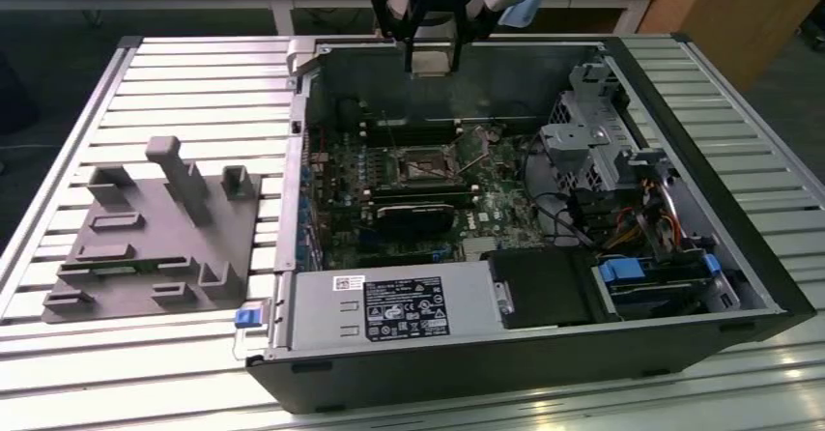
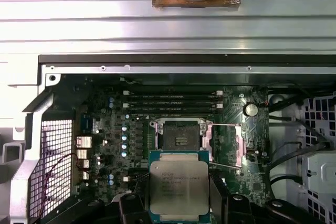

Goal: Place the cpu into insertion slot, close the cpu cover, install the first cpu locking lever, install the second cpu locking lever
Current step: 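Place the cpu into insertion slot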

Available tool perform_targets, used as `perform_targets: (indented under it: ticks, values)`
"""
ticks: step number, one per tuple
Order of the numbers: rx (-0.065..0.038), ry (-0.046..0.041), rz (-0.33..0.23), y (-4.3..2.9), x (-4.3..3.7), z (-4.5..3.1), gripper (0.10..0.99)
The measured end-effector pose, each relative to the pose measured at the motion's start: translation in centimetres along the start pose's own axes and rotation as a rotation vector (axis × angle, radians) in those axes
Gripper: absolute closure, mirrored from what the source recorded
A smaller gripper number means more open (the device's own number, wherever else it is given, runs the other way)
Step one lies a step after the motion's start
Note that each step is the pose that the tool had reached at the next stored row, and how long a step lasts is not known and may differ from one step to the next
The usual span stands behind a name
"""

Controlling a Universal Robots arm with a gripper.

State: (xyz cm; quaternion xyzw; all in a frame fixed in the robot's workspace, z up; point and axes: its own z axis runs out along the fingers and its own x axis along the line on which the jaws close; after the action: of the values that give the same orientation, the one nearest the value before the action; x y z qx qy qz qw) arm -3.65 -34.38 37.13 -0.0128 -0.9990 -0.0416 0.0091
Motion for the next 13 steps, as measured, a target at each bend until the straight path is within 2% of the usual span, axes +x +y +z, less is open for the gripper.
perform_targets:
  ticks: [13]
  values:
    - [0.004,-0.0001,0.000,-0.03,0.00,0.28,0.545]
